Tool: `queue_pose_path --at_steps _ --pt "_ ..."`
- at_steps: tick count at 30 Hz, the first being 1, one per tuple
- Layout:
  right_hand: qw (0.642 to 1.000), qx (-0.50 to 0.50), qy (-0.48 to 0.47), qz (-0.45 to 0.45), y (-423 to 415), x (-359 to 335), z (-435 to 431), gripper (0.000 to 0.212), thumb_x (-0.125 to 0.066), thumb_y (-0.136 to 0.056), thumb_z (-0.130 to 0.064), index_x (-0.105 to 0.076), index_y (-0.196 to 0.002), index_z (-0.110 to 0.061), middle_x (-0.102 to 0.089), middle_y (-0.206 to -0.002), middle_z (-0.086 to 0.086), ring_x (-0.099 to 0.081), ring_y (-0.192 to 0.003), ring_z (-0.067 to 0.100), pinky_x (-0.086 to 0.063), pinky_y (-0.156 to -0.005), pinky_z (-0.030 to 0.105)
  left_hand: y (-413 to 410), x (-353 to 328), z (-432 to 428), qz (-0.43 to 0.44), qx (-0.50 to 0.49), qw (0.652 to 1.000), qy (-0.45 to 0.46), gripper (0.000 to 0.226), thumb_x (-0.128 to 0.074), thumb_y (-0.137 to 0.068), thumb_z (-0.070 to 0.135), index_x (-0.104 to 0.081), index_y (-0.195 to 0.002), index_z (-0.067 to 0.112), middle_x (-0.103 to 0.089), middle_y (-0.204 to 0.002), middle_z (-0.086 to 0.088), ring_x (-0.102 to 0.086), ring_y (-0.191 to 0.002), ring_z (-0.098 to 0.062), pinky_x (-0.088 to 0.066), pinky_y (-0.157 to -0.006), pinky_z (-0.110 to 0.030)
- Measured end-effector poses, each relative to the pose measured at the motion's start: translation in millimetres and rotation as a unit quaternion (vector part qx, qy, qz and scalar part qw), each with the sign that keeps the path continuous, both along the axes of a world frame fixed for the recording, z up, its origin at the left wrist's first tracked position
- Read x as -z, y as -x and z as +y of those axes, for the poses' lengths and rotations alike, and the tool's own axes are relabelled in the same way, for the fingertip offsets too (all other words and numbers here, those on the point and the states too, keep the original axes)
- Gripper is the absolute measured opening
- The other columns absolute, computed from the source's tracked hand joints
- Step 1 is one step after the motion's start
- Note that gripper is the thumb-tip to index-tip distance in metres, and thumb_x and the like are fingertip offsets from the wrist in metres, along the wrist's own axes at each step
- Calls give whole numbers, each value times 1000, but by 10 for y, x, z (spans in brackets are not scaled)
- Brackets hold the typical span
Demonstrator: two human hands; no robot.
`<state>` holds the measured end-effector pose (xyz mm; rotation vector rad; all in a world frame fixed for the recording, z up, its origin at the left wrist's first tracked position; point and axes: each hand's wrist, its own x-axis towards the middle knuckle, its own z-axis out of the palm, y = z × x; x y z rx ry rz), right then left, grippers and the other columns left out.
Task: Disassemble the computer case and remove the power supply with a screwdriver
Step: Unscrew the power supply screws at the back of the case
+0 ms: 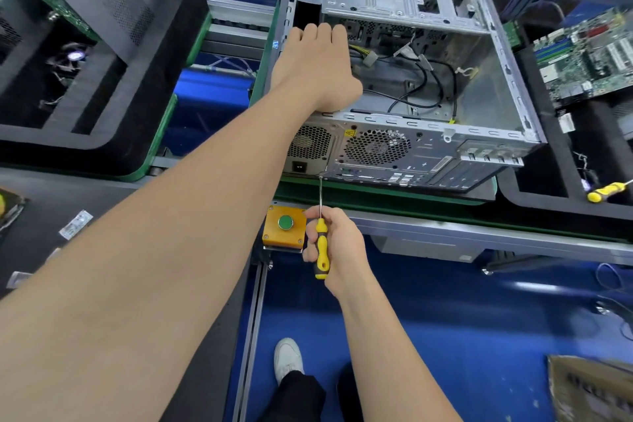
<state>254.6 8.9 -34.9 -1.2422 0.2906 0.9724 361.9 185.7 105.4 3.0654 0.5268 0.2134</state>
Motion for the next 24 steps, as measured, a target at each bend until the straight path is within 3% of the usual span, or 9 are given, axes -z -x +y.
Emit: queue_pose_path --at_steps 5,9,11,12,16,18,20,22,24 --pt "965 -37 -220 140 -24 80 -133 22 -54 -109 -37 -65 -105 -19 -45 -72 -2 -37 -47 9 -39 -45 22 -3 5 -6 -2 0 1000 3 56 -50 -84 41 -43 -129 8 -50 -129 -15 -44 -119 -34 -31 -102 -46" --pt "869 20 -415 269 88 142 -44 21 -45 -112 -27 -59 -111 -11 -45 -62 1 -30 -32 9 -31 -32 22 -1 16 8 -3 2 1000 3 55 -50 -83 41 -43 -127 8 -50 -127 -14 -44 -116 -34 -32 -100 -46" --pt "845 53 -449 287 111 162 8 24 -40 -113 -23 -58 -113 -7 -46 -61 2 -28 -31 10 -28 -31 22 0 23 13 -4 3 1000 4 54 -50 -83 41 -44 -126 9 -50 -126 -14 -45 -116 -33 -32 -100 -46" --pt "849 59 -443 281 108 170 14 26 -40 -113 -23 -60 -115 -7 -45 -61 1 -27 -31 10 -26 -30 21 -1 26 11 -4 3 1000 5 54 -50 -83 41 -44 -126 9 -51 -126 -14 -45 -116 -33 -32 -100 -46" --pt "934 34 -307 180 26 167 -49 26 -50 -110 -28 -69 -112 -10 -41 -61 -1 -26 -30 9 -24 -29 20 -10 36 13 -12 3 1000 3 53 -50 -83 41 -44 -125 8 -51 -125 -14 -45 -115 -34 -32 -101 -46" --pt "976 6 -201 80 1 145 -71 28 -49 -111 -32 -69 -107 -13 -41 -62 2 -26 -32 11 -26 -31 21 -12 39 15 -14 2 1000 0 53 -50 -84 41 -44 -125 8 -50 -126 -14 -45 -116 -34 -32 -101 -46" --pt "995 -23 -83 -55 12 118 -39 33 -42 -114 -33 -65 -102 -13 -42 -62 6 -26 -35 17 -26 -35 24 -13 42 9 -15 2 1000 -2 53 -50 -85 41 -44 -126 8 -50 -126 -14 -45 -116 -34 -32 -101 -46" --pt "973 -56 72 -212 60 96 25 32 -37 -112 -31 -61 -95 -19 -46 -63 9 -34 -41 23 -31 -37 29 -11 45 5 -16 3 1000 -4 53 -49 -85 41 -43 -126 8 -50 -126 -14 -44 -116 -34 -32 -101 -46" --pt "915 -74 212 -334 120 101 95 29 -34 -110 -31 -56 -92 -25 -55 -67 5 -47 -54 25 -37 -42 33 -4 45 6 -19 3 1000 -4 53 -50 -85 41 -43 -126 7 -50 -126 -14 -44 -116 -33 -32 -101 -45"
